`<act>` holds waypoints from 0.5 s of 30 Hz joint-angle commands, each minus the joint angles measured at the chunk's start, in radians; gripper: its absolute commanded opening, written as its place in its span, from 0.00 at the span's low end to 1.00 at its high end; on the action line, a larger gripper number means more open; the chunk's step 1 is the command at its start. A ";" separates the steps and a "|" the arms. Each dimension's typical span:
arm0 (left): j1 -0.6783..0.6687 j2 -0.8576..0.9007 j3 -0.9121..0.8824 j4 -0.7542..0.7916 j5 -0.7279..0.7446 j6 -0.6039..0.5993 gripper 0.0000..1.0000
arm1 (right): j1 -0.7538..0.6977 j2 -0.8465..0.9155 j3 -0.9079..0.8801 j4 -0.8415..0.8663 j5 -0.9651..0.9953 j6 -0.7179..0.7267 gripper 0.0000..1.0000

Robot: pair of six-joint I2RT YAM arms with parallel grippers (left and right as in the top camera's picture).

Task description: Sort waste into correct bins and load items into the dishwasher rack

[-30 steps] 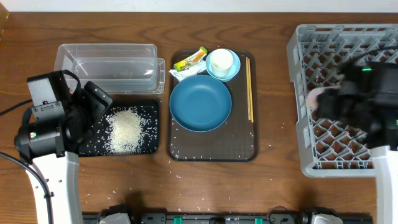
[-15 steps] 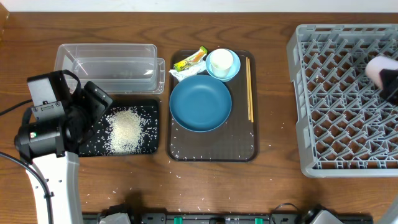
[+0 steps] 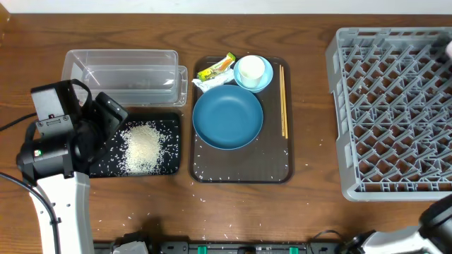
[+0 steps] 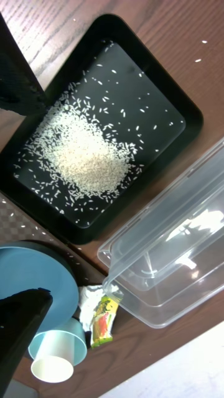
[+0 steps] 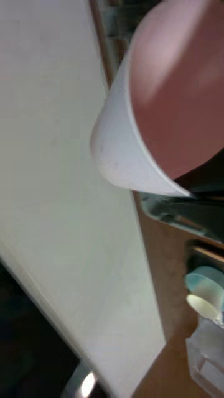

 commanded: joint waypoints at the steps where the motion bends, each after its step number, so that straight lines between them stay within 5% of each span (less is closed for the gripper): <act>1: 0.005 0.002 0.020 -0.003 -0.009 -0.001 0.91 | -0.026 0.084 0.013 0.175 -0.159 0.263 0.01; 6: 0.005 0.002 0.020 -0.002 -0.009 -0.001 0.91 | -0.049 0.215 0.013 0.402 -0.164 0.430 0.01; 15: 0.005 0.002 0.020 -0.003 -0.009 -0.001 0.91 | -0.056 0.375 0.013 0.441 -0.153 0.503 0.01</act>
